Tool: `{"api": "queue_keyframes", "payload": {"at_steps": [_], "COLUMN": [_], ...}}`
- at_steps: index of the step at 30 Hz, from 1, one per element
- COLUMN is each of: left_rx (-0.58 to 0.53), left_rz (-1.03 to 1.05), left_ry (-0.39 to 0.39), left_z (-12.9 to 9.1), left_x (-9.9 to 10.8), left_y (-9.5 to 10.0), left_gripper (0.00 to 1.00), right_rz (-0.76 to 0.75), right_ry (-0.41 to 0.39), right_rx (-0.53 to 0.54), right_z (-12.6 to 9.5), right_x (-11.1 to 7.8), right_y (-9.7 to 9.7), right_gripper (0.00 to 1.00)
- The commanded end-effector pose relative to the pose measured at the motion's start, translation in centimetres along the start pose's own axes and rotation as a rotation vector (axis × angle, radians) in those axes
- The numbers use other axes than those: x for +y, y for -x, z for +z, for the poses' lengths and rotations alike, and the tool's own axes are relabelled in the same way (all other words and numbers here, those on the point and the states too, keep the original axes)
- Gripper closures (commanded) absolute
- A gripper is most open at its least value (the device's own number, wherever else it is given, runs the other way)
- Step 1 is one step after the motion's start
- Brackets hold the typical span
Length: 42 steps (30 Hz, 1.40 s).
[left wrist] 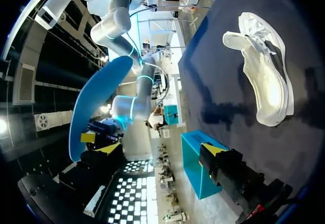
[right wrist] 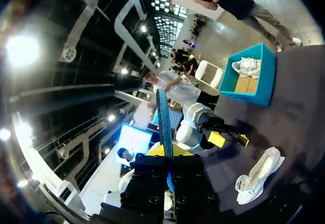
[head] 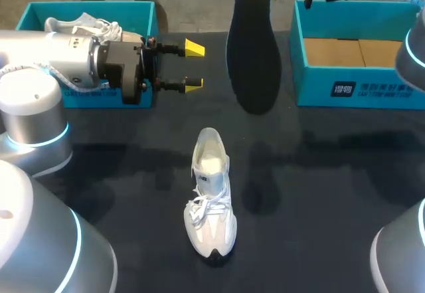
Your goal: Take the shoe out of the shoebox, open the shoe tongue, remove and reinsert the insole, then place the shoe into the shoebox
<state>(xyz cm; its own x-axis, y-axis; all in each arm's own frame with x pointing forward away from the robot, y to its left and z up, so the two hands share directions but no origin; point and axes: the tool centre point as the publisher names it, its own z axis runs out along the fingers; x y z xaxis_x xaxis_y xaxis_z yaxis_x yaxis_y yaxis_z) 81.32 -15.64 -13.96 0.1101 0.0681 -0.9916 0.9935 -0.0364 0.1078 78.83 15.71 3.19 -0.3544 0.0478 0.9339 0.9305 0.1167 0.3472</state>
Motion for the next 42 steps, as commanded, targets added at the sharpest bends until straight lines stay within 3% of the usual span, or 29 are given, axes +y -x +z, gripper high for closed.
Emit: {"api": "queue_keyframes", "payload": {"at_steps": [1,5,12,18,26,42], "left_rx": [-0.001,-0.001,-0.001,-0.001,-0.001,-0.001], "left_rz": [0.002,0.002,0.002,0.002,0.002,0.002], "left_ry": [0.003,0.003,0.003,0.003,0.003,0.003], "left_z": [0.2,0.2,0.2,0.2,0.2,0.2], "left_x": [0.0,0.0,0.0,0.0,0.0,0.0], "left_y": [-0.1,-0.1,-0.1,-0.1,-0.1,-0.1], "left_gripper": [0.00,0.00,0.00,0.00,0.00,0.00], "right_rz": [0.001,0.004,0.096,0.134,0.253,0.340], "right_ry": [-0.002,-0.006,0.001,0.006,-0.077,-0.040], "right_rx": [-0.003,-0.014,-0.047,-0.006,-0.026,-0.066], "right_z": [0.1,0.2,-0.3,-0.6,0.1,1.3], "right_x": [0.1,0.3,2.5,3.0,4.0,5.2], "right_y": [-0.1,0.1,4.4,6.2,9.8,12.4], "right_gripper": [1.00,1.00,1.00,1.00,1.00,1.00]}}
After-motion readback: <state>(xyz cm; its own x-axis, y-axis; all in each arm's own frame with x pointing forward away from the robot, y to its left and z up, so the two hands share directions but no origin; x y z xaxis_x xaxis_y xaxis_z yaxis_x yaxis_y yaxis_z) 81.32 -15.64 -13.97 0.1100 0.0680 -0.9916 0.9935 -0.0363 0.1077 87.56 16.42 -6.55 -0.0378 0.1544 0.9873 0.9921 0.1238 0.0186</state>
